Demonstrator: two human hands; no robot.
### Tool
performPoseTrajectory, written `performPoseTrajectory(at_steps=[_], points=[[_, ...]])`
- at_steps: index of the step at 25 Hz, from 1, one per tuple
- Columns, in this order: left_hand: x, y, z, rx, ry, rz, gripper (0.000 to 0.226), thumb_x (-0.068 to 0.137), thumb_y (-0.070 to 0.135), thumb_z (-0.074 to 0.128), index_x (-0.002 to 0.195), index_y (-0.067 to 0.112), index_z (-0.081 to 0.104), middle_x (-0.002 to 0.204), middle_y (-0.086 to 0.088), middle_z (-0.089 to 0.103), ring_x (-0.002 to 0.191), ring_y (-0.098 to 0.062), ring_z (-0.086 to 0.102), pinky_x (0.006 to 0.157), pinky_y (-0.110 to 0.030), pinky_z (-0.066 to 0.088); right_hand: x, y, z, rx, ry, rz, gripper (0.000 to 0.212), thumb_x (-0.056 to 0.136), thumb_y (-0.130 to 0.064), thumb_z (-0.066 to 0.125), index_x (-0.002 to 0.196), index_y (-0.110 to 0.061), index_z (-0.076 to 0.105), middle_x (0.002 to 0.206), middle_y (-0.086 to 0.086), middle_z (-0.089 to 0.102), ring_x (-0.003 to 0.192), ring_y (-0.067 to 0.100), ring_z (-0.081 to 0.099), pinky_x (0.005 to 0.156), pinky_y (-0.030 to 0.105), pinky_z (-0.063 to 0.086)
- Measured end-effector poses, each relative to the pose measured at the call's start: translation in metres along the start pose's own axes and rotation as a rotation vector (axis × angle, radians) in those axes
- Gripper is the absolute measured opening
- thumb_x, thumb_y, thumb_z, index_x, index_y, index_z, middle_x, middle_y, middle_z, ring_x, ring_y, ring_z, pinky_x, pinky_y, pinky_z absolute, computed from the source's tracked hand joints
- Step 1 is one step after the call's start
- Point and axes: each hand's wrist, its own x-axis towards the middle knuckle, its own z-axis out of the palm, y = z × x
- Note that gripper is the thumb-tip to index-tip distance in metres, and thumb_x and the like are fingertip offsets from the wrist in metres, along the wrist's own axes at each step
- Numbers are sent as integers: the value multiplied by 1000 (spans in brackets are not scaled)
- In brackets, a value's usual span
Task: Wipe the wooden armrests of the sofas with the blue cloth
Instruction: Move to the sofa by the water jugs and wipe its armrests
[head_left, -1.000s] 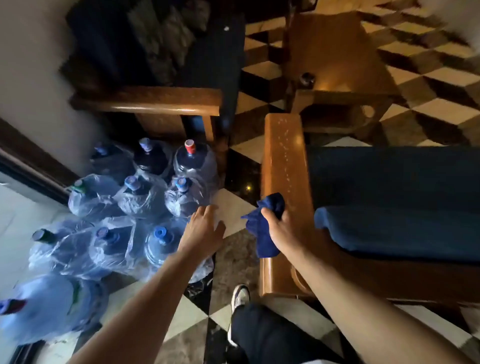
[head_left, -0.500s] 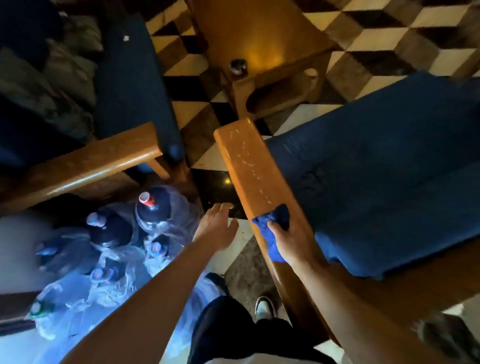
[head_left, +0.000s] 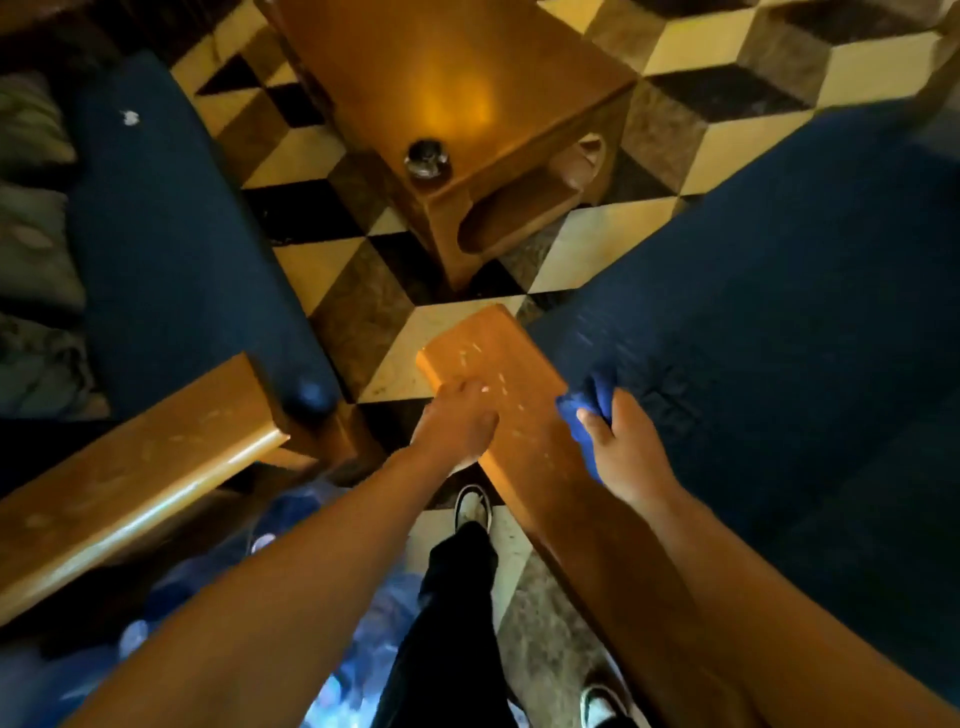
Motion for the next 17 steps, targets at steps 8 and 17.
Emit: performPoseTrajectory(at_steps=[8,17], points=[[221,-88,-8,-68,40,97,43,104,34,44,143,17,49,148,-9,48,132,-30,49,105,-40,41,192,-10,114,-190,-94,-27,38,103,-21,54,140,-23,46,131,-1,62,115,16,64,92,31,52],[245,-124,32,-796,54,-285,43,93,54,40,85,24,70,84,1,75,83,-19,72,86,-45,59,282,-16,133,9,-408,472,67,59,-92,57,100,-41,73,100,-7,73,93,12,66,77,32,46]])
